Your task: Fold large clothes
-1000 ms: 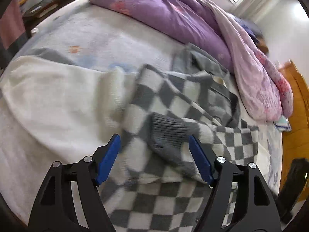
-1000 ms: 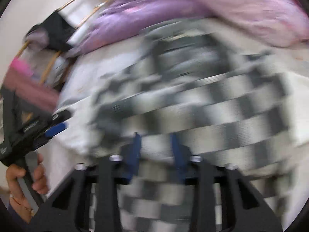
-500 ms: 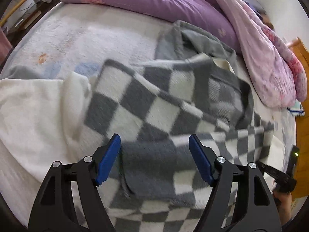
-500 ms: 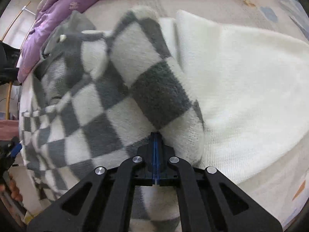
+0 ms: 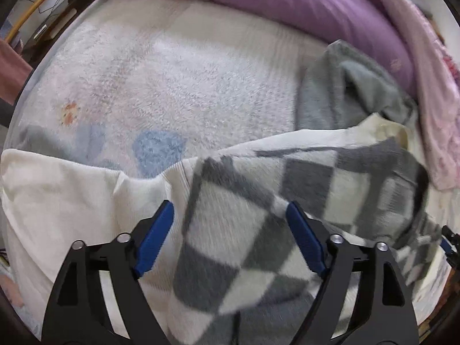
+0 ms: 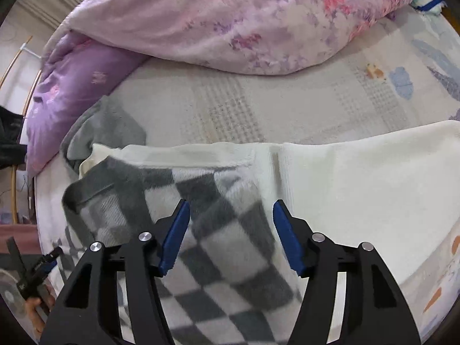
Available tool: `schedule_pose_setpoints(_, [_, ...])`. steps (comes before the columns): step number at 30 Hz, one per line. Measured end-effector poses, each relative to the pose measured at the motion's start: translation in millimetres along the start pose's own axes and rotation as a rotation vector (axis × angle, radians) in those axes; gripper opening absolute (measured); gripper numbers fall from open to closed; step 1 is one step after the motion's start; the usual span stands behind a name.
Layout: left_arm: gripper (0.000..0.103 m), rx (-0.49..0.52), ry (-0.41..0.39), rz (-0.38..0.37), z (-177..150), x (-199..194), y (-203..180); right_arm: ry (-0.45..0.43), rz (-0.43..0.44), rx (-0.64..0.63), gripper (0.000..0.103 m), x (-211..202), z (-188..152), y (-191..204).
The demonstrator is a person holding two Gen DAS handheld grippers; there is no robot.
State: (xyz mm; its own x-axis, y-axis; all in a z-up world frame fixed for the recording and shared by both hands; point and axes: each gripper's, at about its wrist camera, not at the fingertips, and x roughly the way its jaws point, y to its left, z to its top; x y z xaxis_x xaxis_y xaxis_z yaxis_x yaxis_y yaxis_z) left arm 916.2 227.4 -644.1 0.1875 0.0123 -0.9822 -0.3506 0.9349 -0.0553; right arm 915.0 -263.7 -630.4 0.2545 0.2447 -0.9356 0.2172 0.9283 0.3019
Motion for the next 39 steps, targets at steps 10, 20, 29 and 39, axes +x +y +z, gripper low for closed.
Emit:
schedule_pose_setpoints(10, [0.02, 0.049, 0.024, 0.046, 15, 19, 1, 0.097, -0.04, -0.05, 0.024, 38, 7, -9])
schedule_pose_setpoints(20, [0.017, 0.056, -0.258, -0.074, -48, -108, 1, -0.127, 0.155, -0.108, 0.021, -79, -52, -16])
schedule_pose_setpoints(29, [0.016, 0.033, -0.357, -0.106, -169, -203, 35, -0.177, 0.232, -0.145, 0.02, -180, -156, -51])
schedule_pose_setpoints(39, [0.017, -0.098, -0.18, -0.171, -340, -181, 126, -0.089, 0.102, -0.077, 0.021, -202, -328, -113])
